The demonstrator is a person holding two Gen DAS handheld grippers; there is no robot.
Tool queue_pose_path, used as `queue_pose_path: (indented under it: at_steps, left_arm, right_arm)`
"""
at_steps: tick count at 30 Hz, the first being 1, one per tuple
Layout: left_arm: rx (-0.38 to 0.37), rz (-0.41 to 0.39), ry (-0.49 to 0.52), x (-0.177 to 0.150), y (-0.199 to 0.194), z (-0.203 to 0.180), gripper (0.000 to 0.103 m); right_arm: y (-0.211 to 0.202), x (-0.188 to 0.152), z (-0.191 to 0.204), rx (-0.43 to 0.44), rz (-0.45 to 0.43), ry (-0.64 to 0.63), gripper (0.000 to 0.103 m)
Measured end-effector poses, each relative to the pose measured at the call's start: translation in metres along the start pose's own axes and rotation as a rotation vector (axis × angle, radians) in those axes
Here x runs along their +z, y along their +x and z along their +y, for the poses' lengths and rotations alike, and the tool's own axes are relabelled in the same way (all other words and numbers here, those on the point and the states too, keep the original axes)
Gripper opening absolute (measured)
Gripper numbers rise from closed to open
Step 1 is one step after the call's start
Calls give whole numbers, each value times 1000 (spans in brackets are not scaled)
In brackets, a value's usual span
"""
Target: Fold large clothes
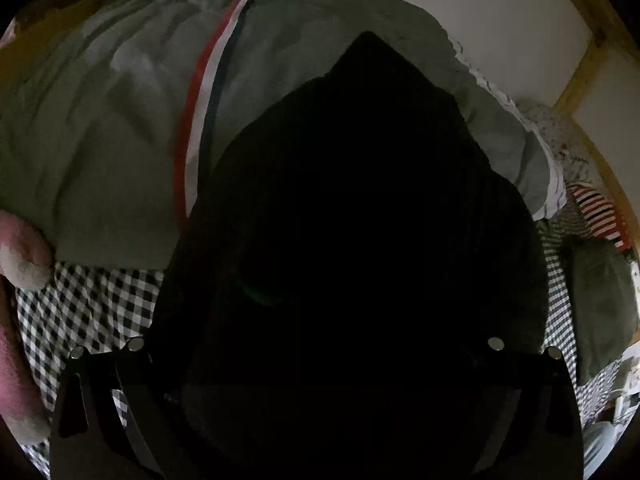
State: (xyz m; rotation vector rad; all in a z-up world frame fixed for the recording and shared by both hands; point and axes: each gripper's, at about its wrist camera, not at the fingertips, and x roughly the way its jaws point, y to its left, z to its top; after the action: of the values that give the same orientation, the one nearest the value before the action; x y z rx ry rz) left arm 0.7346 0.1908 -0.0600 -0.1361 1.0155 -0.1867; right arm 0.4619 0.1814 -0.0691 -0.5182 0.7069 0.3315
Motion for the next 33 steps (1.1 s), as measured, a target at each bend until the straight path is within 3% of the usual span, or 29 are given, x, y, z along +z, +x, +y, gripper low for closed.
queue_pose_path:
  at_steps: [2,5,8,10,11,13,14,17,20,22,25,28,30,31,33]
  left_arm:
    - [39,-40,-20,-9,-29,-12,99]
    - [88,-217,-38,-54,-82,-33,99]
    - [161,-234,-33,-97,-86,-43,99]
    - [172,-285,-50,-116,-90,-44,99]
    - [173,-303,-70,-122,-92,-43,99]
    - [165,-315,-84,-126,-93,-37,99]
    - [164,-313,-77,-124,-91,-37,99]
    - [148,-332,-77,-129,-90,-29,99]
    - [160,-354,-68,-140,-92,-16,99]
    - [204,-335,-78,-144,-92,-11,99]
    - [181,-326,-138,-144,-115,-8,98]
    - [108,-406,-96,-152,-156,-27,98]
    - [107,-359,-31,-151,-152,-41,98]
    - [135,-296,-7,-151,-132,-43,98]
    - [120,-282,-5,-159,-116,-42,99]
  right_arm:
    - [-4,-4,-6,48,6,-7,101]
    - [-16,-4,-18,144,-18,-6,101]
    - [-54,-5,-81,516,-73,215,100]
    - [-82,-5,-126,646,-179,378,100]
    - [-91,-2,-142,644,-213,423,101]
    - [-94,23,-173,506,-219,484,101]
    - [-81,42,-180,452,-173,486,100]
    - [-27,96,-170,432,-34,440,100]
    - [58,147,-130,328,197,356,101]
    - [98,157,-113,306,317,268,101]
    - [136,155,-106,363,435,280,101]
    - [151,156,-105,371,480,293,101]
    - [145,158,-100,358,484,275,101]
    - [138,159,-99,345,478,269,101]
    - [110,155,-101,312,432,264,100]
